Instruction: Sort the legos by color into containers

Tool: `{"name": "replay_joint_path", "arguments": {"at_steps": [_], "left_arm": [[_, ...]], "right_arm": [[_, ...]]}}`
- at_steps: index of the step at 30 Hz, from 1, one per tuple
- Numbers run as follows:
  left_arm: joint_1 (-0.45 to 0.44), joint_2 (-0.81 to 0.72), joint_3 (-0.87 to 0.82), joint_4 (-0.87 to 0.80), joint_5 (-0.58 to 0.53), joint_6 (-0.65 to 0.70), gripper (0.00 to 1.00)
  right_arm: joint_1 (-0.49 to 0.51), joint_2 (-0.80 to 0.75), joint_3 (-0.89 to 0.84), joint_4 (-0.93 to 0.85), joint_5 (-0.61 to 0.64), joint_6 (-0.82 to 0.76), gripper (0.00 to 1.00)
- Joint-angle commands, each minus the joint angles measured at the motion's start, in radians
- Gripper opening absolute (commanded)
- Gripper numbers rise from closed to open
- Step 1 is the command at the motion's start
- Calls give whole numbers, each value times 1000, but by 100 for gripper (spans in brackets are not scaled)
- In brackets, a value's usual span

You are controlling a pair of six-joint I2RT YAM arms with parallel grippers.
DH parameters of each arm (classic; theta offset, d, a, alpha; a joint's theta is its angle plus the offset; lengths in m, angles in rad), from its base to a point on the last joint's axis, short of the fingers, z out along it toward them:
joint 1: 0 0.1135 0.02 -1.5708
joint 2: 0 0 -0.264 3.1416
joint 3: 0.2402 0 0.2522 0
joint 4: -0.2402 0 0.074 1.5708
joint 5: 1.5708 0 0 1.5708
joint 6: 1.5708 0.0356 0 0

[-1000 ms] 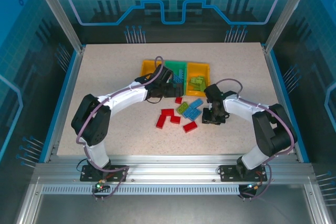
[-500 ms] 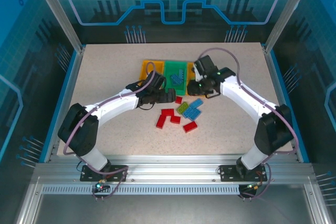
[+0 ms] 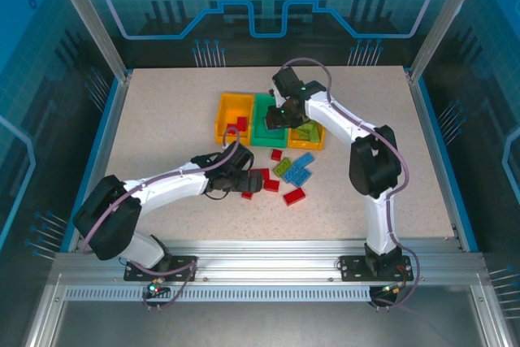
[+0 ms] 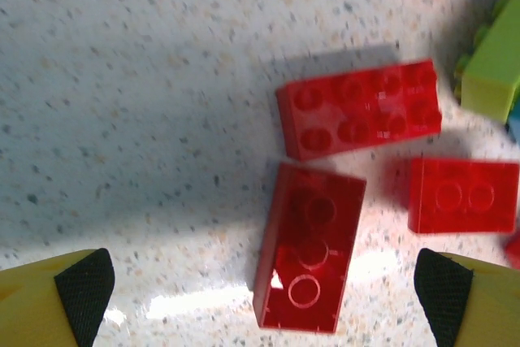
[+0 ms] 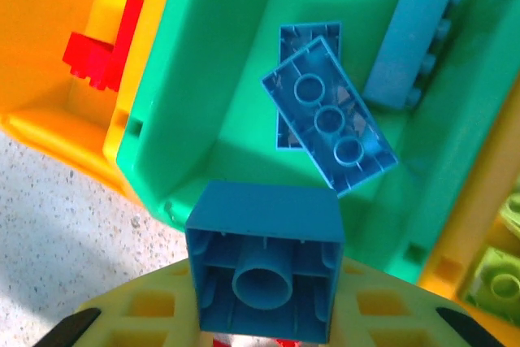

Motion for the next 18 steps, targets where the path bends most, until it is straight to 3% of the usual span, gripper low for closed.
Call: {"name": "replay_joint_path", "arguments": {"at_steps": [1, 4, 12, 18], "left_arm": [[-42, -18, -31, 9, -23, 35, 99], [-62, -14, -41, 15, -33, 25, 99], [-89, -2, -62, 53, -6, 39, 93], [-97, 50, -44, 53, -30, 39, 87]], "right_arm": [[4, 60, 101, -71, 1, -13, 27], [-4, 111, 162, -104, 8, -12, 29], [-16, 156, 192, -128, 13, -12, 50], [-19, 141, 157, -124, 19, -18, 53]]}}
